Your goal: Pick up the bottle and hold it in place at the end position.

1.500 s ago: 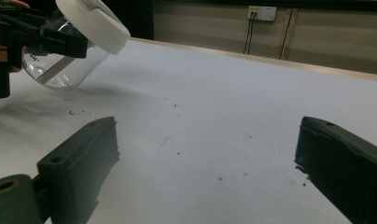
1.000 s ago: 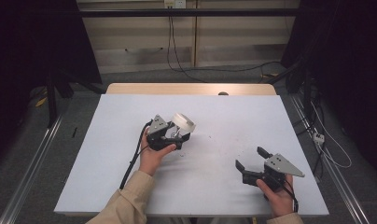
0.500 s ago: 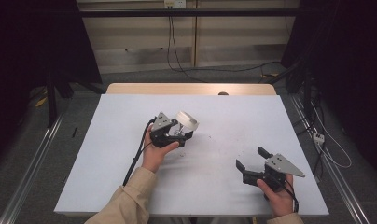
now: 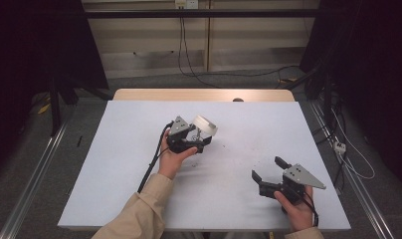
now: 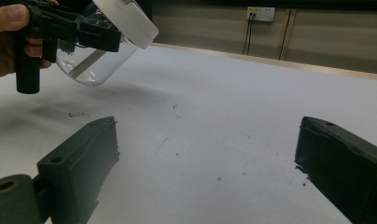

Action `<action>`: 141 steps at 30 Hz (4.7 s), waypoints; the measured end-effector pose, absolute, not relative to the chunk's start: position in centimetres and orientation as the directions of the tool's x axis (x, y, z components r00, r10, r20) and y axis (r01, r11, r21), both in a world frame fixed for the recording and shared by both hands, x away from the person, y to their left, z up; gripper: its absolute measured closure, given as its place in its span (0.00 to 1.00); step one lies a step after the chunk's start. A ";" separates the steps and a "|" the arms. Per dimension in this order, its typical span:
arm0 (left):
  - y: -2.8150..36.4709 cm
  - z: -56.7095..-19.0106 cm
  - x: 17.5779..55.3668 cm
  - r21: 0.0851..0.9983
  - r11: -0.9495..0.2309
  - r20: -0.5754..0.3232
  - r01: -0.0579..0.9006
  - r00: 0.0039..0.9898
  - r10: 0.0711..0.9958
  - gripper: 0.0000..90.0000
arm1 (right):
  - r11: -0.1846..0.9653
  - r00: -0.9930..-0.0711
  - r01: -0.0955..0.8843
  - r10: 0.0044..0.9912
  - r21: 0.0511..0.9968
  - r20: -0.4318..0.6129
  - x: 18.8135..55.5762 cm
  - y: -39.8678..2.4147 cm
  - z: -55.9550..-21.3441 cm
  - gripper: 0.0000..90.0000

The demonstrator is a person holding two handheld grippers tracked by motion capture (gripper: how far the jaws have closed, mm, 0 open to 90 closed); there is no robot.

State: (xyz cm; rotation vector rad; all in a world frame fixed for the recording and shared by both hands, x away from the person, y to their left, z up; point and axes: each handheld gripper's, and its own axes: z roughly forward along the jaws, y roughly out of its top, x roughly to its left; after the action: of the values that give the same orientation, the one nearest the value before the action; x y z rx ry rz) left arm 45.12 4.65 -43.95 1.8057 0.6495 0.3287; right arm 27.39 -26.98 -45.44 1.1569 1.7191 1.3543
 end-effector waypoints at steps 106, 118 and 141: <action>6.2 -45.7 42.2 0.927 -0.295 -0.022 0.232 0.819 0.574 0.20 | 0.080 -0.401 0.239 0.916 0.968 0.023 27.1 -26.5 -45.3 0.07; 6.6 -45.9 42.1 0.928 -0.282 -0.037 0.243 0.813 0.581 0.14 | 0.082 -0.406 0.235 0.914 0.969 0.021 27.1 -26.4 -45.3 0.07; 4.3 -45.5 43.8 0.951 -0.247 -0.001 0.186 0.801 0.599 0.21 | 0.080 -0.407 0.238 0.913 0.968 0.024 27.2 -26.5 -45.3 0.07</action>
State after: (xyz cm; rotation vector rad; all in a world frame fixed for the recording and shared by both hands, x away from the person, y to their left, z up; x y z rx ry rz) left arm 43.79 4.29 -45.49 1.8107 0.6029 0.4367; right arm 27.25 -26.48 -45.30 1.1447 1.7275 1.3598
